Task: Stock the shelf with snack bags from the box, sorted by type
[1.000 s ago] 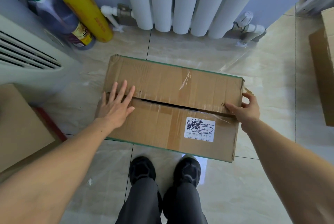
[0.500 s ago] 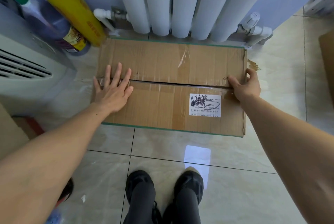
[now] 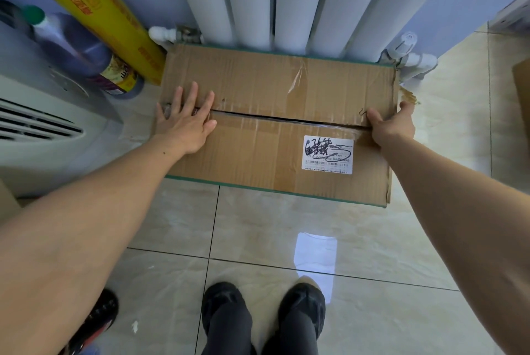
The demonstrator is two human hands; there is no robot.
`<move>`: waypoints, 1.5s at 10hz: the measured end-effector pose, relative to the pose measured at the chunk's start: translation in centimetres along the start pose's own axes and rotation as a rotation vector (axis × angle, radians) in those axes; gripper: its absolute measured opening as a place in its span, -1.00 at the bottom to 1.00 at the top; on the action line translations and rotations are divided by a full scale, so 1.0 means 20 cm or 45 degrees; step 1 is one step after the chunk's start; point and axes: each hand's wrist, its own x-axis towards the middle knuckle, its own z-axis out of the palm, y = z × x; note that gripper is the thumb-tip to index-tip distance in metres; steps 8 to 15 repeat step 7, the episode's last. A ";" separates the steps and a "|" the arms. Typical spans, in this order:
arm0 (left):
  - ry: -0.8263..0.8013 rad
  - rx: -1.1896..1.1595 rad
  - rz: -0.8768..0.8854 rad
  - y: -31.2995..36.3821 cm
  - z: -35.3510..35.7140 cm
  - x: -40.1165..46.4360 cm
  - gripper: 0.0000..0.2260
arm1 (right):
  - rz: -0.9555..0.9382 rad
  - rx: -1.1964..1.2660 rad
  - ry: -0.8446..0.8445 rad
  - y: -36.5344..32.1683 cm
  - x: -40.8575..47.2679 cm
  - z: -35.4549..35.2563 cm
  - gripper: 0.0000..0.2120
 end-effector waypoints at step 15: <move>-0.010 0.046 0.052 0.05 -0.46 -0.50 -0.43 | -0.064 -0.390 -0.124 -0.34 -0.44 -0.44 -0.32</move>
